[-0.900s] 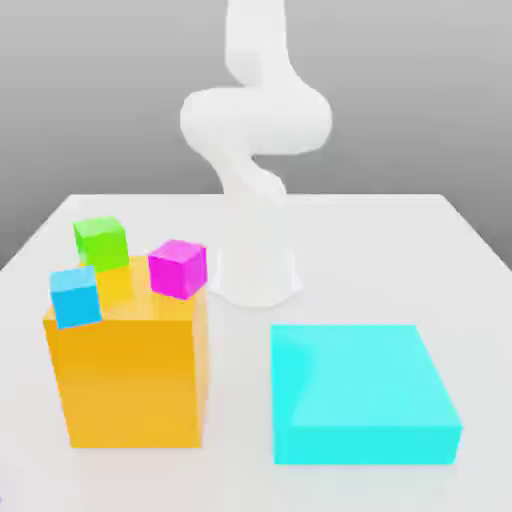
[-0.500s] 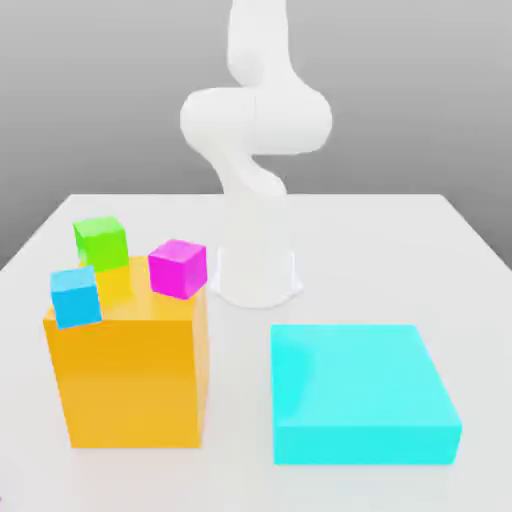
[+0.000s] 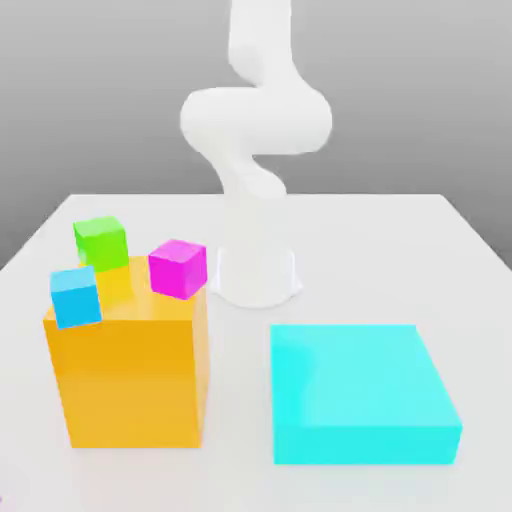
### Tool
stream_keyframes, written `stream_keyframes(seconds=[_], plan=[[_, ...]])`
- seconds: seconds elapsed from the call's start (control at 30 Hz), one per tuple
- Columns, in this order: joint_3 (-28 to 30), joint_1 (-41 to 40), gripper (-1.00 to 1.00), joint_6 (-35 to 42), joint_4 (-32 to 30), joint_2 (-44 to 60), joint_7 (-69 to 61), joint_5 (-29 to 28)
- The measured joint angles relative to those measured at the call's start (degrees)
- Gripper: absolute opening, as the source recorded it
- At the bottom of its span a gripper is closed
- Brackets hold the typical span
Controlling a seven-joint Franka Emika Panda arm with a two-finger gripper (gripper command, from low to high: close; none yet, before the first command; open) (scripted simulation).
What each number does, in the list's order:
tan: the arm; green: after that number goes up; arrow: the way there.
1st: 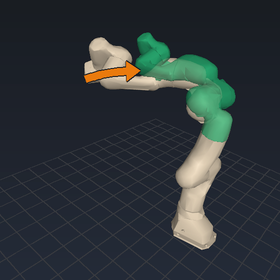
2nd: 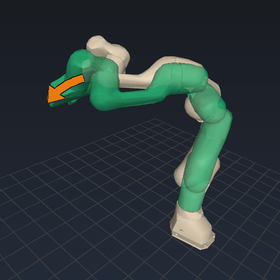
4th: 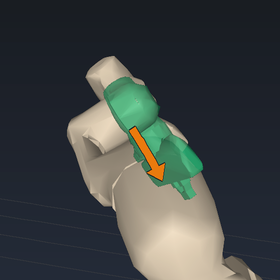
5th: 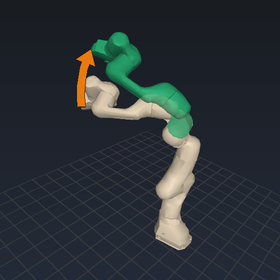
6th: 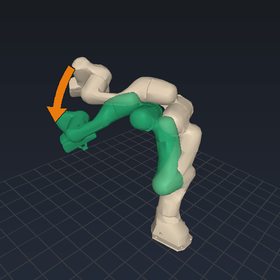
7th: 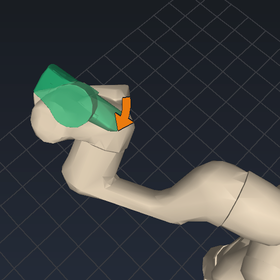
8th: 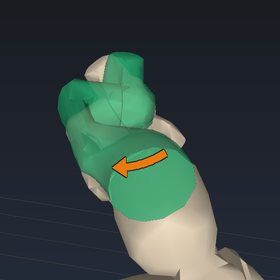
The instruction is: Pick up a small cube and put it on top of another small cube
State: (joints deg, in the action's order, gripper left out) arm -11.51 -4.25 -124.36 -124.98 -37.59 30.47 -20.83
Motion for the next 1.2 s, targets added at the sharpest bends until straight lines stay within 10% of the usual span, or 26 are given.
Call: stream_keyframes(seconds=[0.63,1.2], plan=[[5.8,-5.1,0.0,-4.8,3.1,27.4,-20.1,-6.1],[11.3,-23.6,0.0,-18.0,5.2,55.8,-58.6,11.1]])
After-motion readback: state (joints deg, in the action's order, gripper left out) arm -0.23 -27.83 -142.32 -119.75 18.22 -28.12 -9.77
